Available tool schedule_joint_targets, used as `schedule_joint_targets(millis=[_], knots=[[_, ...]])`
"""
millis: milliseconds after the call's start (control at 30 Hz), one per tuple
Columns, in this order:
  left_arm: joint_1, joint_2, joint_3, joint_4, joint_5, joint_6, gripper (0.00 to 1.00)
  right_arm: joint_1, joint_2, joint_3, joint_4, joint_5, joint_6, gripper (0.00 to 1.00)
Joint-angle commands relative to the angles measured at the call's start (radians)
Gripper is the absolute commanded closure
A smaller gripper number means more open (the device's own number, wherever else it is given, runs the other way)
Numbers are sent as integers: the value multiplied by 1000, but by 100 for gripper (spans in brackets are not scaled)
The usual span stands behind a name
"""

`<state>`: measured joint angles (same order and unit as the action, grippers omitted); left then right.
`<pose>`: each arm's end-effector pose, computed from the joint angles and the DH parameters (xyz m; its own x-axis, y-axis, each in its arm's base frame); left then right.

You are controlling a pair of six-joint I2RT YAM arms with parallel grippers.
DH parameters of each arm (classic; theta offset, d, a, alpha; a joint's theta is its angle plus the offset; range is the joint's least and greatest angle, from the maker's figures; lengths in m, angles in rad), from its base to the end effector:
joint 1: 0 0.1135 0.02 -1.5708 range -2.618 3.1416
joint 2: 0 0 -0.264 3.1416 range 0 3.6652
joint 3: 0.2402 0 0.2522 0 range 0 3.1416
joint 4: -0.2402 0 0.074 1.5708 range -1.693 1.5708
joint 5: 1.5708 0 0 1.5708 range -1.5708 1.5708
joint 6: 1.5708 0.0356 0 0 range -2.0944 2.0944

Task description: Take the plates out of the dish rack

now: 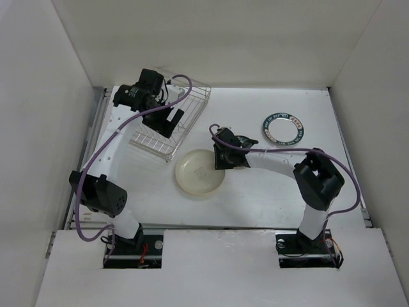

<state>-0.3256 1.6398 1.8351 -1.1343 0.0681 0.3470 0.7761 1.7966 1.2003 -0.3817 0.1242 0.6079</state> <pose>0.3133 -0.1083 0.3949 -0.5975 0.5598 -0.5741 0.5959 0.7890 0.1492 0.2718 0.2606 0.1922 -0.8546 -0.0447 -0.5173 -0.1920 0.9529 0.2347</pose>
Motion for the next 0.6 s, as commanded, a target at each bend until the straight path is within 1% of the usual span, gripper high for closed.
schedule_joint_targets(millis=[0,200,300,400,467,533,567], knots=[[-1,-51,29,2,-11,9,15,15,17,54,-13,35,4,70],[-1,-51,29,2,-11,9,15,25,7,64,-13,46,4,70],[-1,-51,29,2,-11,9,15,34,17,79,-45,71,4,71],[-1,-61,29,11,-43,9,14,43,-61,88,-59,103,4,71],[8,-70,29,21,-83,9,14,43,-164,88,-59,124,15,71],[8,-81,15,77,-122,-5,12,43,-244,88,-59,167,24,69],[20,-98,3,106,-145,-40,10,43,-322,88,-77,193,24,64]])
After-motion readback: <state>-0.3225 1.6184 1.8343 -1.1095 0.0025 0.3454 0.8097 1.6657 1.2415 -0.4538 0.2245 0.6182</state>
